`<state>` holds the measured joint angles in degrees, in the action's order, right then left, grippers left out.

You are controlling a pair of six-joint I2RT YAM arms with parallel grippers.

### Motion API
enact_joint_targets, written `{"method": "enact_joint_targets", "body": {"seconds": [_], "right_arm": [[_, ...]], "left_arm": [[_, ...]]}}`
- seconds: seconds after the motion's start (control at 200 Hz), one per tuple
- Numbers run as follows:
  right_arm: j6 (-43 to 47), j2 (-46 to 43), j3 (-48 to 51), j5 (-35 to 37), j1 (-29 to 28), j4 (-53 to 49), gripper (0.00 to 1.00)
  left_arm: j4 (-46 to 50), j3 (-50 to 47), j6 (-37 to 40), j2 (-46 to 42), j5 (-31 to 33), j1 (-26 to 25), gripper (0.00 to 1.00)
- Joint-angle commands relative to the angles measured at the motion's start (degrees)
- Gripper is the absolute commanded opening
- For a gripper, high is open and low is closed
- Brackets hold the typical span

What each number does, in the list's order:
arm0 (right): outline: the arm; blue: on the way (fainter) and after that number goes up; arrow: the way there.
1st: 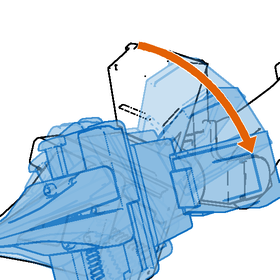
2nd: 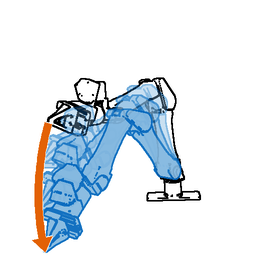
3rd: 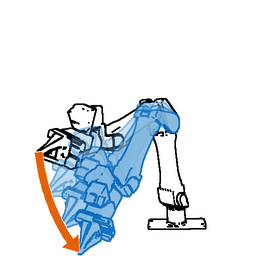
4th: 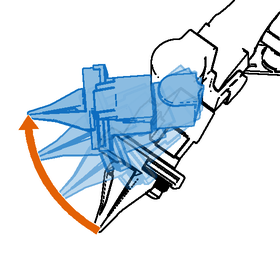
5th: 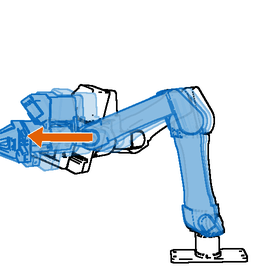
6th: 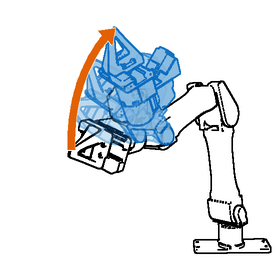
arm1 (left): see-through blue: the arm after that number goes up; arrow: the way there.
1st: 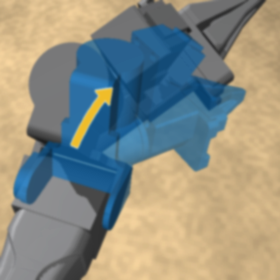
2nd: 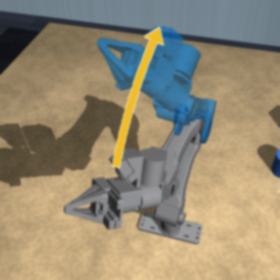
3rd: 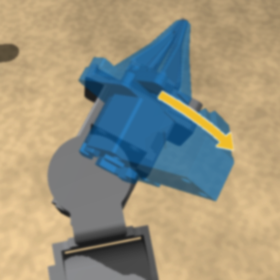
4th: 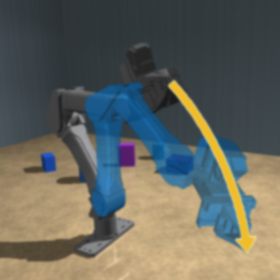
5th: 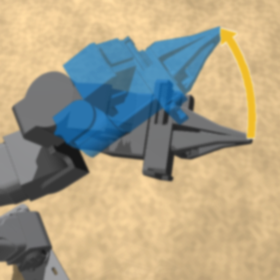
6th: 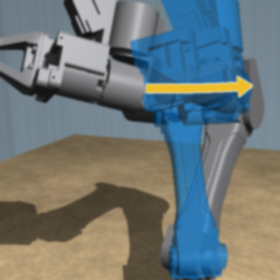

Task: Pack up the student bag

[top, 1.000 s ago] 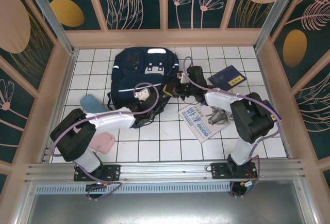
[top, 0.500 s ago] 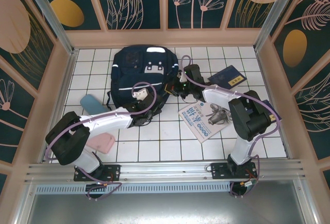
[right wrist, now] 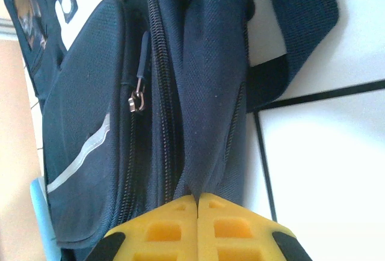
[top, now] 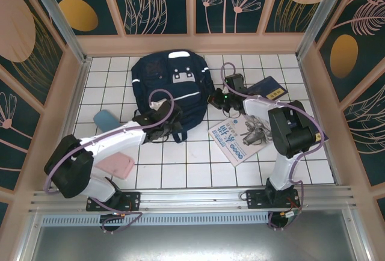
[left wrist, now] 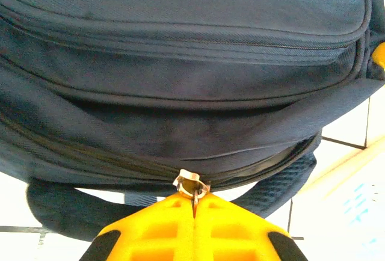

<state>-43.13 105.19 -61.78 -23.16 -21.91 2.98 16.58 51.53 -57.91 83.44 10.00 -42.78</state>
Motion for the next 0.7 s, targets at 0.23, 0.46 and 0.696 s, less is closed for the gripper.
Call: {"method": "enact_joint_targets", "body": {"seconds": [0.23, 0.46, 0.696], "right_arm": [[5.7, -8.3, 0.2, -1.3, 3.4, -1.5, 0.46], [-5.4, -13.3, 3.7, -2.4, -1.7, -3.4, 0.6], [-15.2, -9.0, 0.0, 4.4, -7.6, -11.3, 0.59]], "left_arm": [[1.1, 3.2, 15.5, -0.3, -8.2, 2.7, 0.0], [-1.2, 5.9, 19.3, 2.4, -10.0, 2.8, 0.0], [-2.6, 6.1, 20.6, 3.7, -11.0, 2.7, 0.0]]}}
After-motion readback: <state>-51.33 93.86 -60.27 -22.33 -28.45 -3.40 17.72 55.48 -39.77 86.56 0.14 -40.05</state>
